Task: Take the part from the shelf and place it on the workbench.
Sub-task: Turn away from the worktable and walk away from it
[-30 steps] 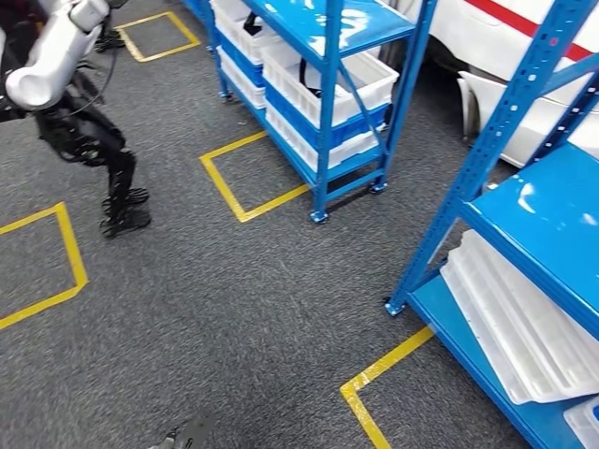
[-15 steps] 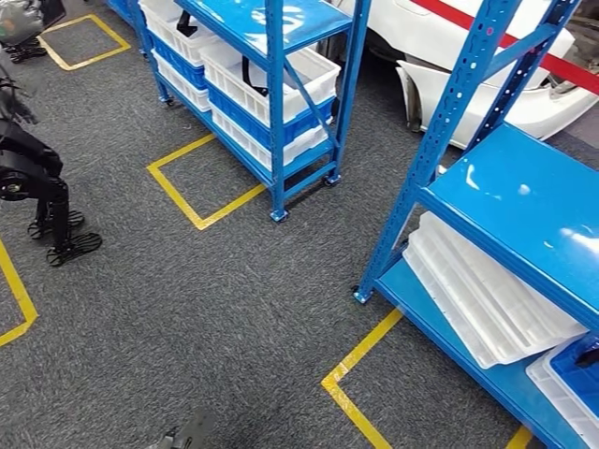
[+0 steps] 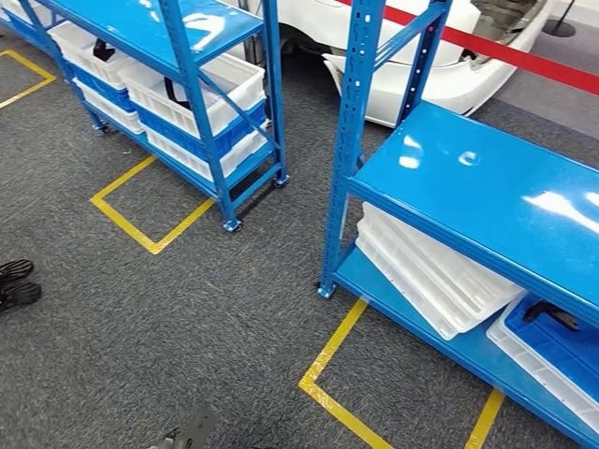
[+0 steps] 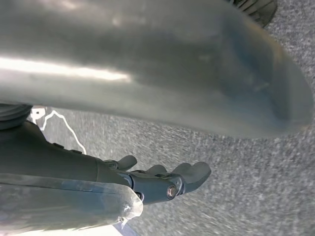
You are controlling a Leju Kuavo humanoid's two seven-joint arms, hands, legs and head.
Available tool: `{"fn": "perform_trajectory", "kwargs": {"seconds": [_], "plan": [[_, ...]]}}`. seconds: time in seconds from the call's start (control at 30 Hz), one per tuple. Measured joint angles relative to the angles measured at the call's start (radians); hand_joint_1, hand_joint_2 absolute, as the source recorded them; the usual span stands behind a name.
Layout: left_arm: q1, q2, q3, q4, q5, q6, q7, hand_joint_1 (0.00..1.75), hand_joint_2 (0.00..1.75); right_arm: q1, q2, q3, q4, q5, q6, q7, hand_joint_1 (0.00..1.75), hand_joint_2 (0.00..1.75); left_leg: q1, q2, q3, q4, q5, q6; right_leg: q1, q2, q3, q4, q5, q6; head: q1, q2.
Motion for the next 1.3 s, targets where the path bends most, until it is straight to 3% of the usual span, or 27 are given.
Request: {"fn": "perform_trajectory", "kwargs": {"seconds": [0.07,0.1,0.13,0.2,0.27,0.33,0.4,0.43,0.47,0.5,0.57,0.63,0.7,0.73,0.8,0.83,0.9,0.93,0.97,1.03,1.1,1.17,1.23,1.3], "plan": [[-0.001,0.001,0.000,0.000,0.000,0.002,0.000,0.00,0.00,-0.001,0.001,0.000,0.000,0.004,0.001,-0.001,0.00,0.00,0.004,-0.039,0.049,-0.130,0.066,0.007,0.000,0.028,0.006,0.003,-0.006,0.007,0.001,0.000],[-0.002,0.001,0.001,0.000,0.000,0.002,0.000,0.00,0.00,-0.002,0.001,0.000,0.001,0.005,0.002,-0.002,0.00,0.00,0.005,-0.057,0.065,-0.171,0.079,0.009,0.000,0.039,0.005,0.004,-0.007,0.012,0.001,0.000],[-0.002,0.002,0.001,0.000,0.000,0.003,0.000,0.00,0.00,-0.001,0.001,0.000,0.001,0.006,0.002,-0.002,0.00,0.00,0.005,-0.070,0.073,-0.189,0.080,0.012,-0.002,0.049,0.002,0.004,-0.008,0.018,0.001,0.000],[-0.004,0.001,0.002,0.000,0.000,0.003,0.001,0.00,0.00,0.003,0.000,0.000,0.001,0.008,0.003,-0.002,0.00,0.00,0.003,-0.061,0.076,-0.195,0.079,0.018,-0.005,0.066,-0.003,0.002,-0.007,0.031,0.000,0.000],[-0.007,0.001,0.004,0.000,0.000,0.003,0.001,0.00,0.00,0.008,0.000,0.000,0.002,0.010,0.003,-0.002,0.00,0.00,0.006,-0.042,0.081,-0.202,0.081,0.028,-0.003,0.034,-0.013,0.028,-0.025,0.043,0.004,0.000],[-0.006,0.000,0.006,0.000,0.000,0.003,0.000,0.00,0.00,0.004,0.001,0.000,0.002,0.012,0.003,-0.002,0.00,0.00,0.007,-0.016,0.086,-0.205,0.078,0.036,-0.003,-0.031,-0.062,0.131,-0.080,0.055,0.008,0.000],[-0.002,0.000,0.008,0.000,0.000,0.003,0.001,0.00,0.00,0.000,0.000,0.000,0.002,0.012,0.004,-0.002,0.00,0.00,0.006,0.012,0.089,-0.205,0.074,0.040,-0.007,-0.058,-0.132,0.262,-0.130,0.064,0.009,0.000],[-0.002,0.001,0.009,0.000,0.001,0.003,0.002,0.00,0.00,0.000,0.000,0.000,0.002,0.013,0.005,-0.002,0.00,0.00,0.005,0.025,0.091,-0.204,0.071,0.040,-0.009,-0.062,-0.150,0.291,-0.130,0.066,0.009,0.000],[-0.002,0.001,0.009,0.000,0.001,0.003,0.002,0.00,0.00,0.002,0.000,0.000,0.002,0.013,0.005,-0.001,0.00,0.00,0.005,0.035,0.094,-0.204,0.068,0.038,-0.010,-0.065,-0.146,0.278,-0.109,0.068,0.009,0.000],[-0.002,0.001,0.010,0.000,0.001,0.003,0.002,0.00,0.00,0.003,0.000,0.000,0.002,0.014,0.005,-0.001,0.00,0.00,0.005,0.045,0.100,-0.204,0.063,0.036,-0.011,-0.072,-0.121,0.224,-0.072,0.067,0.009,0.000],[-0.003,0.000,0.010,0.000,0.000,0.003,0.002,0.00,0.00,0.002,0.000,0.000,0.002,0.015,0.005,0.000,0.00,0.00,0.003,0.064,0.113,-0.205,0.053,0.027,-0.004,-0.114,-0.052,0.080,-0.008,0.058,0.009,0.000],[-0.003,0.000,0.011,0.000,0.001,0.003,0.002,0.00,0.00,-0.001,-0.001,0.000,0.002,0.016,0.005,0.000,0.00,0.00,-0.002,0.082,0.121,-0.206,0.045,0.017,0.007,-0.144,-0.023,0.015,0.006,0.043,0.008,0.000],[-0.004,0.000,0.011,0.000,0.001,0.003,0.003,0.00,0.00,-0.002,-0.001,0.001,0.002,0.016,0.006,0.001,0.00,0.00,-0.004,0.100,0.128,-0.211,0.041,0.008,0.010,-0.130,-0.026,0.013,0.003,0.029,0.007,0.000],[-0.005,0.000,0.011,0.000,0.001,0.003,0.003,0.00,0.00,0.000,-0.001,0.001,0.002,0.017,0.006,0.002,0.00,0.00,-0.003,0.097,0.131,-0.211,0.036,0.003,0.008,-0.118,-0.025,0.009,0.004,0.024,0.007,0.000],[-0.007,-0.001,0.012,0.000,0.001,0.004,0.002,0.00,0.00,-0.001,0.000,0.000,0.002,0.020,0.007,0.003,0.00,0.00,-0.001,0.061,0.115,-0.165,0.001,-0.003,0.002,-0.097,-0.021,0.002,0.008,0.011,0.005,0.000],[-0.006,-0.001,0.012,0.000,0.001,0.004,0.001,0.00,0.00,-0.002,0.000,0.000,0.002,0.022,0.008,0.003,0.00,0.00,0.000,0.036,0.088,-0.108,-0.029,-0.004,0.000,-0.086,-0.020,0.001,0.008,0.006,0.003,0.000],[-0.002,0.000,0.013,0.000,0.002,0.004,0.002,0.00,0.00,-0.004,0.001,0.000,0.002,0.024,0.010,0.003,0.00,0.00,-0.002,0.013,0.015,0.033,-0.083,-0.004,0.001,-0.058,-0.018,0.001,0.006,0.000,0.001,0.000],[0.000,0.000,0.014,0.000,0.002,0.004,0.002,0.00,0.00,-0.003,0.001,0.000,0.002,0.024,0.010,0.003,0.00,0.00,-0.002,0.010,-0.011,0.075,-0.087,-0.002,0.001,-0.043,-0.016,0.001,0.005,-0.001,0.001,0.000],[0.001,0.000,0.014,0.000,0.002,0.004,0.002,0.00,0.00,-0.002,0.001,0.000,0.002,0.024,0.011,0.004,0.00,0.00,-0.003,0.008,-0.020,0.076,-0.069,0.000,0.001,-0.027,-0.012,0.001,0.004,-0.001,0.001,0.000],[0.000,0.000,0.014,0.000,0.002,0.004,0.002,0.00,0.00,-0.001,0.002,0.000,0.002,0.024,0.011,0.004,0.00,0.00,-0.002,-0.007,0.013,-0.031,0.016,0.006,0.001,0.004,-0.004,0.002,0.000,0.002,0.001,0.000],[-0.001,0.000,0.014,0.000,0.002,0.005,0.002,0.00,0.00,-0.002,0.003,0.000,0.002,0.025,0.011,0.004,0.00,0.00,0.003,-0.055,0.057,-0.151,0.073,0.012,0.001,0.030,-0.002,0.006,-0.005,0.010,0.002,0.000],[-0.001,0.001,0.015,0.000,0.003,0.005,0.002,0.00,0.00,-0.002,0.003,0.000,0.002,0.026,0.011,0.004,0.00,0.00,0.003,-0.083,0.070,-0.189,0.076,0.016,-0.002,0.050,-0.010,0.007,-0.005,0.021,0.002,0.000],[-0.003,0.001,0.015,0.000,0.004,0.006,0.003,0.00,0.00,0.004,0.002,0.000,0.003,0.026,0.012,0.004,0.00,0.00,0.001,-0.071,0.072,-0.194,0.076,0.023,-0.008,0.068,-0.014,0.004,-0.003,0.033,0.001,0.000],[-0.006,0.000,0.015,0.000,0.004,0.006,0.002,0.00,0.00,0.008,0.002,0.000,0.003,0.027,0.012,0.004,0.00,0.00,0.004,-0.052,0.078,-0.199,0.077,0.032,-0.006,0.038,-0.022,0.024,-0.018,0.044,0.003,0.000]]}}
